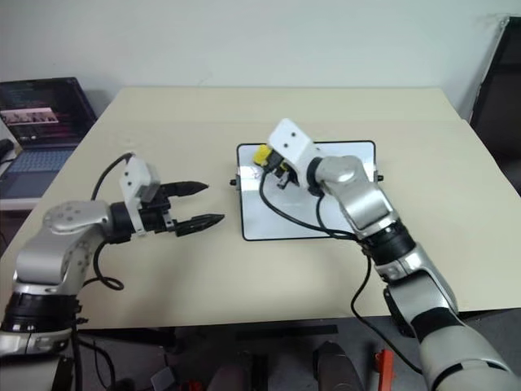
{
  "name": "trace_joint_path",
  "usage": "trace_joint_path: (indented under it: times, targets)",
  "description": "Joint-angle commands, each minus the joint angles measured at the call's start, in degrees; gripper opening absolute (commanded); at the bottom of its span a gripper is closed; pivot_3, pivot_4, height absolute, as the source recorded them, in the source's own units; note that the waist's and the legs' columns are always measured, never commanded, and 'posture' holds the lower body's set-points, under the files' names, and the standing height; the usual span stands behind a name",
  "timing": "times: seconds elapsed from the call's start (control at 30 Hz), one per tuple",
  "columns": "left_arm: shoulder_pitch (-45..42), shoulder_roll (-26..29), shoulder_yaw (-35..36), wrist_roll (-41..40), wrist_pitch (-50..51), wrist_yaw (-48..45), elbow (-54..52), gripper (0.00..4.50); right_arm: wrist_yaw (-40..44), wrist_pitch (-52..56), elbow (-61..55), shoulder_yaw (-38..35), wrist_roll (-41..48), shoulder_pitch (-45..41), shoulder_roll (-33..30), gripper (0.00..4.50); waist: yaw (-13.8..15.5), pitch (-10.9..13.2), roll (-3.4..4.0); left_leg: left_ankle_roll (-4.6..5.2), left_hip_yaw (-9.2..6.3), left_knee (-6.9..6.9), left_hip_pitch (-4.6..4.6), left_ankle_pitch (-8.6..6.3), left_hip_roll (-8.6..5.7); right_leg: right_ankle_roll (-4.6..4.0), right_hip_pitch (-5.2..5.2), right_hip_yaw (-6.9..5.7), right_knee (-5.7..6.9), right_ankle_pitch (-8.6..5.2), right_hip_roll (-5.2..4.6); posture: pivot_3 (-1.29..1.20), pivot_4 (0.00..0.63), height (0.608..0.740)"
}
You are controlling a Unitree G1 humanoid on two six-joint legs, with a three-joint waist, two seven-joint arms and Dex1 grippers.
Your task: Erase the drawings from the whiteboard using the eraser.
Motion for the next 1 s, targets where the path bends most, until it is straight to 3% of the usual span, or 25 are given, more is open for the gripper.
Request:
trace_joint_path:
  times: [0.03, 0.37, 0.43, 0.6, 0.73, 1.0]
  targets:
    - [0.85, 0.68, 2.88, -0.29, -1.74, 0.85, -2.38, 4.50, 0.91, -3.21, 1.63, -0.20, -2.21, -3.00, 0.80, 1.01, 0.06, 0.00, 0.00, -0.01, -0.01, 0.00, -0.01, 0.00, 0.00, 0.00, 0.00, -0.01, 0.01, 0.00, -0.01, 0.00, 0.150, 0.740]
    - [1.83, -0.43, 3.38, -1.33, -1.27, 3.14, -5.04, 4.50, 1.12, -3.97, 11.00, 1.54, -8.60, -7.37, 5.30, 1.00, 0.04, -0.01, -0.02, -0.02, -0.02, 0.00, 0.00, -0.01, 0.00, -0.01, -0.01, -0.02, 0.03, 0.00, -0.01, 0.00, 0.150, 0.740]
    - [2.21, -0.26, 3.61, -1.60, -1.09, 3.36, -5.57, 4.50, 1.55, -3.59, 12.72, 4.59, -11.94, -7.29, 5.69, 1.00, -0.10, -0.03, -0.03, -0.02, -0.02, 0.01, 0.01, -0.02, 0.00, -0.01, -0.01, -0.02, 0.04, 0.01, -0.01, 0.00, 0.150, 0.740]
    - [3.03, -0.17, 3.96, -2.01, -0.65, 4.02, -6.64, 4.50, 3.10, -6.89, 14.24, 10.93, -17.91, -4.34, 6.19, 1.00, -0.31, -0.12, -0.11, -0.02, -0.03, 0.01, 0.18, -0.01, 0.02, -0.03, 0.11, -0.02, 0.08, 0.01, 0.01, 0.00, 0.150, 0.740]
    - [3.48, -0.20, 4.04, -2.47, -0.16, 4.28, -7.56, 4.50, 8.27, -8.51, 12.23, 15.53, -21.29, 1.28, 2.94, 1.00, -0.27, -0.43, -0.39, -0.02, -0.04, 0.05, 0.42, -0.01, 0.01, -0.01, 0.37, -0.02, 0.06, 0.00, 0.01, 0.00, 0.150, 0.740]
    - [2.70, -0.15, 3.50, -2.39, -0.46, 4.18, -6.59, 4.50, 6.06, -9.11, 15.21, 11.28, -22.62, -0.80, 2.49, 0.99, -0.04, -0.61, -0.59, 0.18, -0.02, 0.06, 1.17, 0.16, 0.02, -0.18, 0.99, 0.03, 0.06, -0.01, 0.03, 0.00, 0.150, 0.740]
